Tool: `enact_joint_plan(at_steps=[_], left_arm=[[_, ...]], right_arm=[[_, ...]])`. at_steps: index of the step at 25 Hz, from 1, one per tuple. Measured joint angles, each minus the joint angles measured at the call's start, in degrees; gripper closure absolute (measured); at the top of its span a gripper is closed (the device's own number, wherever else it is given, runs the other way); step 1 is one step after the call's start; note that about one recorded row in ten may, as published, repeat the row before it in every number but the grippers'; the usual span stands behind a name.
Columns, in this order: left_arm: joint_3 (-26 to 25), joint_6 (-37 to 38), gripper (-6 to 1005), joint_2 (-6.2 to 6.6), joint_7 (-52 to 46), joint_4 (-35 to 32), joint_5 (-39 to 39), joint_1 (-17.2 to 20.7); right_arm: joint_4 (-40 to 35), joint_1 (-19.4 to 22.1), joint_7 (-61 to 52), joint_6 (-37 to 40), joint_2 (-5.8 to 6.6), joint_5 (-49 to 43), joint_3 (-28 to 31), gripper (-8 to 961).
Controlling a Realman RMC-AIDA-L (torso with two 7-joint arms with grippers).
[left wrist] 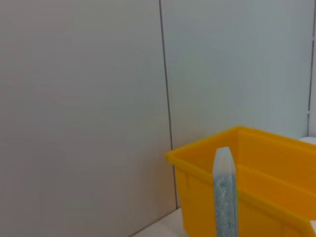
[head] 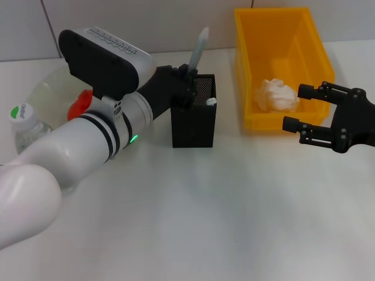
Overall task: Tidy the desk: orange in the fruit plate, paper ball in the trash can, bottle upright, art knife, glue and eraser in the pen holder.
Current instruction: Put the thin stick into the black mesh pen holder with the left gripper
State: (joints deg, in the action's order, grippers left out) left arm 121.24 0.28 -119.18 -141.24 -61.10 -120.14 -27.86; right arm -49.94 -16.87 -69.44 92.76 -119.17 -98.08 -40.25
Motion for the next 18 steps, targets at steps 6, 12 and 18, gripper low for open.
enact_joint_plan(at_steps=[6, 12, 18], left_arm=[[1.00, -1.73, 719, 0.00, -0.08, 0.77, 0.24, 0.00], [1.43, -2.21, 708, 0.00, -0.16, 1.14, 0.49, -0.23], [2.01, -1.50, 610, 0.00, -0.43, 1.75, 0.98, -1.54]], right_arm=[[-0.09, 0.05, 0.00, 0.06, -0.01, 0.00, 0.00, 185], [-0.13, 0.08, -0.04, 0.06, -0.01, 0.00, 0.00, 185], [-0.04, 0.09, -0.08, 0.06, -0.01, 0.00, 0.00, 185]])
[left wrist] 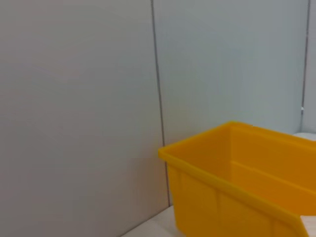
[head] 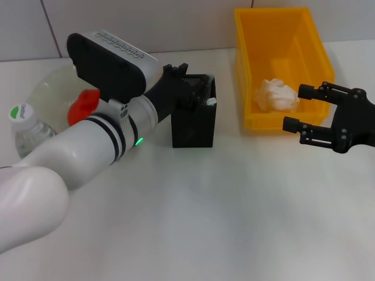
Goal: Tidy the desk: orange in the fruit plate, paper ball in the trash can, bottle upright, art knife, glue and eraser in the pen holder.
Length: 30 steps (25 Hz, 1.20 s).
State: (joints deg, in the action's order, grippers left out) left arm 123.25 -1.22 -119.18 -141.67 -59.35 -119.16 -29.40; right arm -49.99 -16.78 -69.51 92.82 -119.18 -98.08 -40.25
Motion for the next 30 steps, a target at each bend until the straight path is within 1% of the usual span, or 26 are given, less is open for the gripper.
enact_joint_plan(at_steps=[3, 7, 8, 9, 10, 12, 13, 14, 16, 19, 20, 22, 23, 24, 25, 26, 28, 29, 30], left_arm=[[0.27, 0.35, 473, 0.00, -0.19, -0.18, 0.00, -0.25], [-0.01, 2.17, 400, 0.00, -0.21, -2.11, -0.01, -0.23], [-0.16, 4.66, 381, 0.06, 0.06, -4.55, -0.18, -0.10], [-0.16, 4.66, 363, 0.06, 0.06, -4.55, -0.18, -0.10], [-0.23, 7.22, 345, 0.13, 0.33, -7.31, -0.53, 0.06], [-0.38, 8.25, 308, 0.17, 0.37, -8.29, -0.60, 0.14], [-1.57, 11.60, 290, 0.31, 0.46, -11.16, -0.63, 0.34], [-1.57, 11.60, 272, 0.31, 0.46, -11.16, -0.63, 0.34], [-3.33, 15.10, 235, 0.46, 1.01, -13.58, -0.58, 0.63], [-4.27, 16.65, 213, 0.49, 1.78, -14.76, -0.46, 0.92], [-7.80, 19.34, 205, 0.58, 4.85, -17.83, -0.09, 2.53], [-9.03, 19.78, 198, 0.59, 5.84, -18.54, -0.05, 3.13], [-11.37, 20.81, 198, 0.59, 6.99, -19.04, 0.00, 3.75], [-11.37, 20.81, 198, 0.59, 6.99, -19.04, 0.00, 3.75], [-13.47, 22.41, 198, 0.61, 8.10, -19.19, 0.12, 4.10], [-13.47, 22.41, 198, 0.61, 8.10, -19.19, 0.12, 4.10], [-16.84, 26.21, 198, 0.67, 11.28, -20.02, 1.57, 4.83], [-16.84, 26.21, 198, 0.67, 11.28, -20.02, 1.57, 4.83], [-18.83, 29.60, 198, 0.68, 14.93, -21.28, 4.36, 5.59]], right_arm=[[0.08, 0.00, -0.01, 0.00, 0.00, 0.00, 0.00, 185], [0.21, 0.00, -0.01, 0.00, 0.00, 0.00, 0.01, 185], [0.23, 0.00, -0.01, 0.00, 0.00, 0.00, 0.00, 185], [0.23, 0.00, -0.01, 0.00, 0.00, 0.00, 0.00, 185], [0.24, 0.00, -0.01, 0.00, 0.00, 0.00, 0.00, 185], [0.24, 0.00, -0.01, -0.01, 0.00, 0.00, 0.00, 185], [0.25, 0.03, 0.00, 0.00, 0.00, 0.00, 0.00, 185], [0.25, 0.03, 0.00, 0.00, 0.00, 0.00, 0.00, 185], [0.25, 0.11, 0.02, -0.01, 0.00, 0.00, 0.00, 185], [0.30, 0.22, 0.22, 0.00, 0.00, 0.00, -0.01, 185], [0.33, 0.39, 0.29, -0.01, 0.00, 0.00, -0.18, 185], [0.33, 0.51, 0.32, -0.01, 0.01, -0.01, -0.34, 185], [0.25, 0.83, 0.50, 0.36, 0.05, -0.07, -0.46, 185], [0.25, 0.83, 0.50, 0.36, 0.05, -0.07, -0.46, 185], [0.05, 1.28, 1.06, 1.68, 0.07, -0.15, -0.28, 185], [0.05, 1.28, 1.06, 1.68, 0.07, -0.15, -0.28, 185], [-0.20, 1.96, 1.85, 3.53, 0.15, -0.14, 0.27, 185], [-0.20, 1.96, 1.85, 3.53, 0.15, -0.14, 0.27, 185], [-0.30, 2.16, 1.94, 3.76, 0.19, -0.14, 0.62, 185]])
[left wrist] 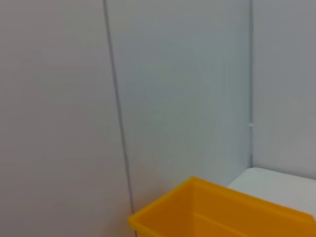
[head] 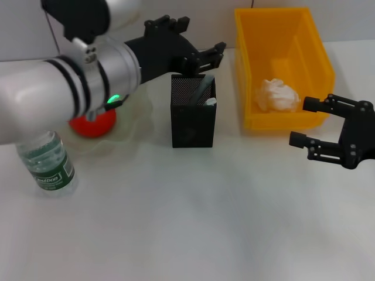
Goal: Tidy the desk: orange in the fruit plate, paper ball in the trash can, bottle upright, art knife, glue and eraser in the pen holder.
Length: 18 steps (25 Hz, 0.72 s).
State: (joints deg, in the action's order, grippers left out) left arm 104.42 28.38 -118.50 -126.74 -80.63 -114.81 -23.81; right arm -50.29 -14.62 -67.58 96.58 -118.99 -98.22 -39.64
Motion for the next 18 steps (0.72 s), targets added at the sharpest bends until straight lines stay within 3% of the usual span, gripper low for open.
enact_joint_plan(at_steps=[4, 7, 8, 9, 12, 13, 17, 18], left_arm=[[-3.95, 6.83, 198, 0.01, 7.73, -1.54, 7.48, 0.93], [-10.09, 16.97, 198, 0.02, 15.37, -1.45, 17.07, 0.95], [-14.27, 23.27, 198, 0.01, 19.25, -0.24, 21.75, 0.80], [-14.27, 23.27, 198, 0.01, 19.25, -0.24, 21.75, 0.80], [-21.09, 33.68, 198, 0.01, 26.63, 4.14, 28.65, 0.90], [-25.71, 40.75, 198, 0.05, 31.30, 8.37, 31.69, 0.89], [-30.35, 47.47, 198, 0.15, 35.04, 12.84, 33.18, 0.74], [-35.30, 56.67, 198, 0.31, 40.81, 17.73, 33.22, 0.83]], right_arm=[[-0.06, 0.13, -0.12, 0.01, 0.03, 0.01, 0.17, 185], [-0.07, 0.10, -0.27, 0.00, -0.01, -0.09, 0.16, 185], [-0.07, 0.06, -0.27, 0.07, -0.04, -0.21, 0.02, 185], [-0.07, 0.06, -0.27, 0.07, -0.04, -0.21, 0.02, 185], [-0.07, 0.04, -0.19, 0.87, 0.04, -0.35, -0.33, 185], [-0.12, 0.03, -0.18, 2.38, 0.28, -0.54, -0.43, 185], [-1.08, -0.03, -0.97, 4.98, 0.66, -1.99, -0.32, 185], [-3.16, -0.34, -3.01, 6.84, 0.83, -4.44, -0.43, 185]])
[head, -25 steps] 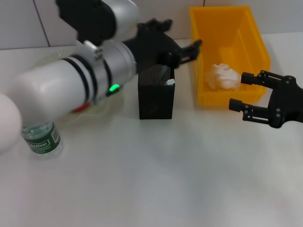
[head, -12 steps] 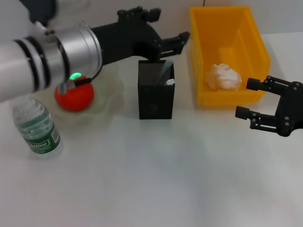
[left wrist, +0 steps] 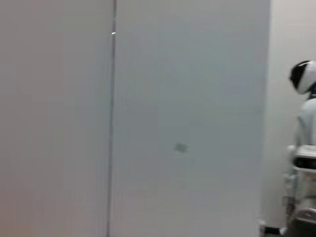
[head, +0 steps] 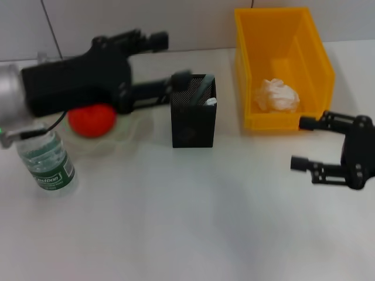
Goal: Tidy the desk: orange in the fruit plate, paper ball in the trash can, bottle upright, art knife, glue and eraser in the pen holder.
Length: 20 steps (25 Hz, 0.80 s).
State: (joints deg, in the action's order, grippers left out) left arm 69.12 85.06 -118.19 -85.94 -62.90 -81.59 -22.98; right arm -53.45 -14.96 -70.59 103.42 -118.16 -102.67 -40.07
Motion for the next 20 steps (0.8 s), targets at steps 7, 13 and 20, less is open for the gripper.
enact_joint_plan(at_steps=[7, 13, 20], left_arm=[[-1.77, 6.39, 198, 0.81, 3.25, 2.17, -4.84, 1.32], [-1.89, 10.31, 198, 0.76, 3.45, 1.93, -12.36, 1.45], [-1.93, 11.66, 198, 0.51, 3.50, 1.26, -17.46, 1.96]], right_arm=[[-8.08, -3.05, -9.04, 5.27, -0.56, -7.21, -0.28, 185], [-9.83, -6.18, -14.13, 5.77, -0.66, -8.52, -2.46, 185], [-11.28, -9.81, -18.93, 2.70, -0.90, -9.49, -9.78, 185]])
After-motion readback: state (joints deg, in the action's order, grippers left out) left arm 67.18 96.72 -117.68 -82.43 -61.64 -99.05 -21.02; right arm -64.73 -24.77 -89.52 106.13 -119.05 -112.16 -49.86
